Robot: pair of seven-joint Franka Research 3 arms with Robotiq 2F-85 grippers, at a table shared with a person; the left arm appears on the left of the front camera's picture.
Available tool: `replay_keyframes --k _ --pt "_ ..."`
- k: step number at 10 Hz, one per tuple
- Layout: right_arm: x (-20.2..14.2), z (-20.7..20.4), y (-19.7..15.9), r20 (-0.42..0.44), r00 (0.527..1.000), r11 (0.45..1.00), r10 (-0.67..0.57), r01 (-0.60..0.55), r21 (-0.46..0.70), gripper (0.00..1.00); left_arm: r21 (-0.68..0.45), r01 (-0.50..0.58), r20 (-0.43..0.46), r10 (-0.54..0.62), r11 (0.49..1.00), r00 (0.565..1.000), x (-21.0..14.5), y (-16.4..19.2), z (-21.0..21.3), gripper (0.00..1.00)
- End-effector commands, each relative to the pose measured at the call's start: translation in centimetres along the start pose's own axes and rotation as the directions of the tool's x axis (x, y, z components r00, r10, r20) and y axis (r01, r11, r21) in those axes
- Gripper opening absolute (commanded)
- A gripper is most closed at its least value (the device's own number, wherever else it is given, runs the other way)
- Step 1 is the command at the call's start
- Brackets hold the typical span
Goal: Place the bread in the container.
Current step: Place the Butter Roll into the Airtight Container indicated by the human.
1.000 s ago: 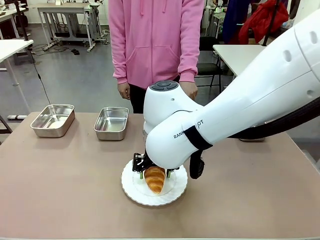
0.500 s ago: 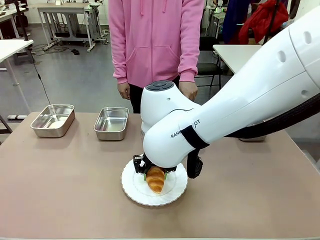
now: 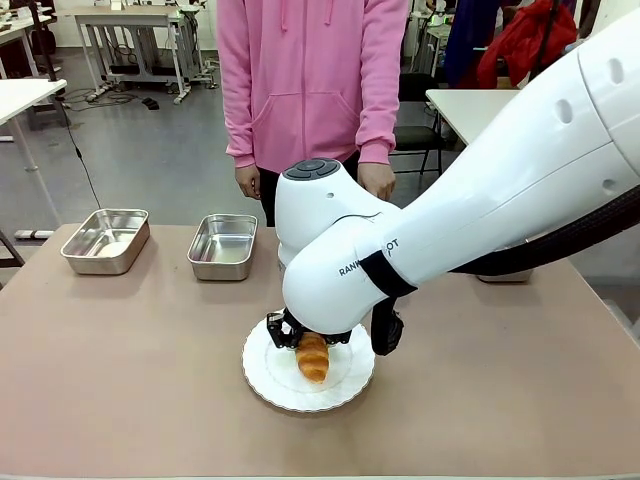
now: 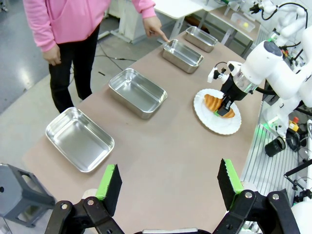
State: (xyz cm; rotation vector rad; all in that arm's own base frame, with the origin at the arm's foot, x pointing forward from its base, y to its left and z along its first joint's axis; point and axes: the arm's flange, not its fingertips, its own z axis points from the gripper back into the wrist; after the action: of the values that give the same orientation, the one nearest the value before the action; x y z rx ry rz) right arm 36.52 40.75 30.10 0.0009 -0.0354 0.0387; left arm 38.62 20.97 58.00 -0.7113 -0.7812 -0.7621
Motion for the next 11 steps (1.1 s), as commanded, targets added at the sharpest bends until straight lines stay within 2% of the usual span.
replay_keyframes --k 1,3,7,9,11 --pt "0.0 0.0 0.0 0.001 1.0 1.0 0.001 -0.001 -0.001 0.41 -0.008 -0.008 0.007 0.008 1.0 1.0 0.2 -0.2 0.2 1.0" --pt "2.5 4.6 -2.1 0.073 0.997 0.999 0.024 -0.027 0.04 0.4 -0.008 -0.008 0.007 0.008 1.0 1.0 0.2 -0.2 0.2 1.0" --pt "8.0 11.6 -6.8 0.158 0.986 0.999 0.048 -0.047 -0.01 0.4 -0.008 -0.008 0.007 0.008 1.0 1.0 0.2 -0.2 0.2 1.0" --pt "11.7 12.4 -9.8 0.164 0.984 0.998 0.064 -0.064 -0.007 0.4 -0.008 -0.008 0.007 0.008 1.0 1.0 0.2 -0.2 0.2 1.0" --pt "15.5 11.4 -12.5 0.147 0.986 0.996 0.078 -0.083 0.027 0.4 -0.008 -0.008 0.007 0.008 1.0 1.0 0.2 -0.2 0.2 1.0"
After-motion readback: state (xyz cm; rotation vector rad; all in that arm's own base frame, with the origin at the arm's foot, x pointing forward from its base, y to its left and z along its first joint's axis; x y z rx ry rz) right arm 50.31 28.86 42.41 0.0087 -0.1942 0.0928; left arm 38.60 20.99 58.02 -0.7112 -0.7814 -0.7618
